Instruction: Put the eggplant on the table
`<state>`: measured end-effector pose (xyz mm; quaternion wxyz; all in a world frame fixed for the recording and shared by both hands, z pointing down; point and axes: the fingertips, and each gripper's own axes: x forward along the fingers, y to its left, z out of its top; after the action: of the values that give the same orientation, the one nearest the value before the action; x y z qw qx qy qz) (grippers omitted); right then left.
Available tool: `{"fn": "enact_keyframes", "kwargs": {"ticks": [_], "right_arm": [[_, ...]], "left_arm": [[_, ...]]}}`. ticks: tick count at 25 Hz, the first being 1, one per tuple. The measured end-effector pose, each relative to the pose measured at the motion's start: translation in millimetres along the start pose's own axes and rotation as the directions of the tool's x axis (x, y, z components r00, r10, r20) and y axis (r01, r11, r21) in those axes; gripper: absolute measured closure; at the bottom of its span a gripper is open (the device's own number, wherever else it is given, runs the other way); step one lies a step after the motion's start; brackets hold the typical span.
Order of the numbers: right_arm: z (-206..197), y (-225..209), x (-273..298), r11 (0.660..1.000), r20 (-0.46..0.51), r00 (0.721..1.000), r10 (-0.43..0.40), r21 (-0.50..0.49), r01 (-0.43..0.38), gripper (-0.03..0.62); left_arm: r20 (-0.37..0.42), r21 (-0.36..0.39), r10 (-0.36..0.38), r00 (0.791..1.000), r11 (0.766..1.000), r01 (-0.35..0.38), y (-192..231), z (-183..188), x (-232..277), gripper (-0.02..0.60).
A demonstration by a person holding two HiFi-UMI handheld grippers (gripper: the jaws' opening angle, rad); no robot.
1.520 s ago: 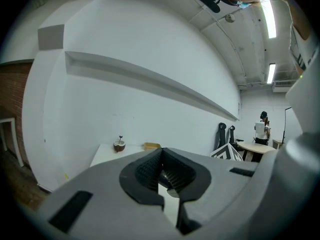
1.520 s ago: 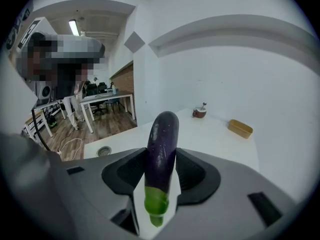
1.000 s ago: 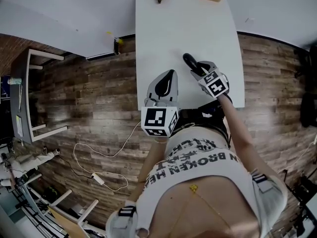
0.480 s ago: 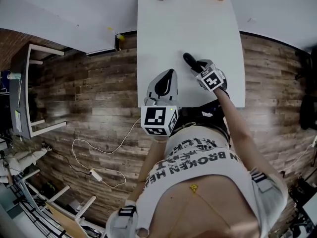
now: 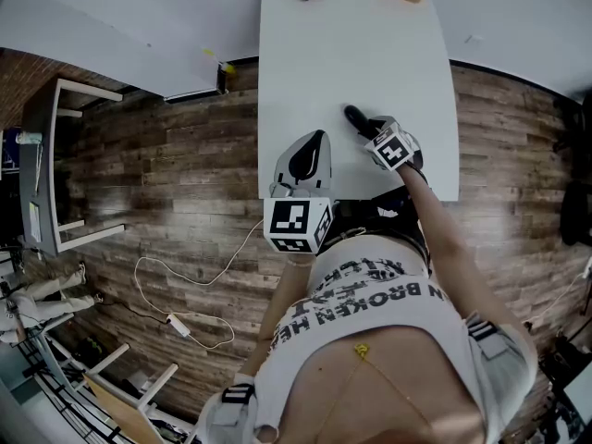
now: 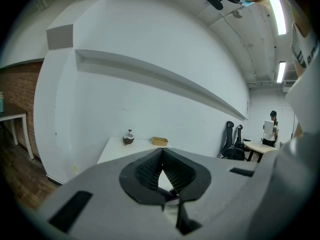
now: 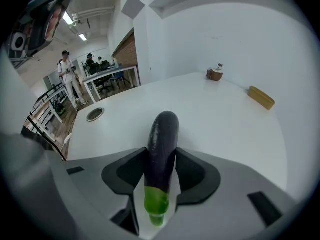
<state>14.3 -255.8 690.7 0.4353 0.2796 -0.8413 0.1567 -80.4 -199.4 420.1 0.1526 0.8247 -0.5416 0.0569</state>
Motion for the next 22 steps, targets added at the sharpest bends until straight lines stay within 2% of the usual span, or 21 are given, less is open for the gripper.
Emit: {"fn": "enact_keyframes", "kwargs": {"ticks": [22], "right_arm": [[-4.0,0.5,3.9,0.999,0.001,1.000,0.023,0.023,-0.023,0.411]], "left_arm": [[-0.005,-0.003,0.009,1.000,1.000,-0.009,1.8,-1.5,-0.6,0.575]]}}
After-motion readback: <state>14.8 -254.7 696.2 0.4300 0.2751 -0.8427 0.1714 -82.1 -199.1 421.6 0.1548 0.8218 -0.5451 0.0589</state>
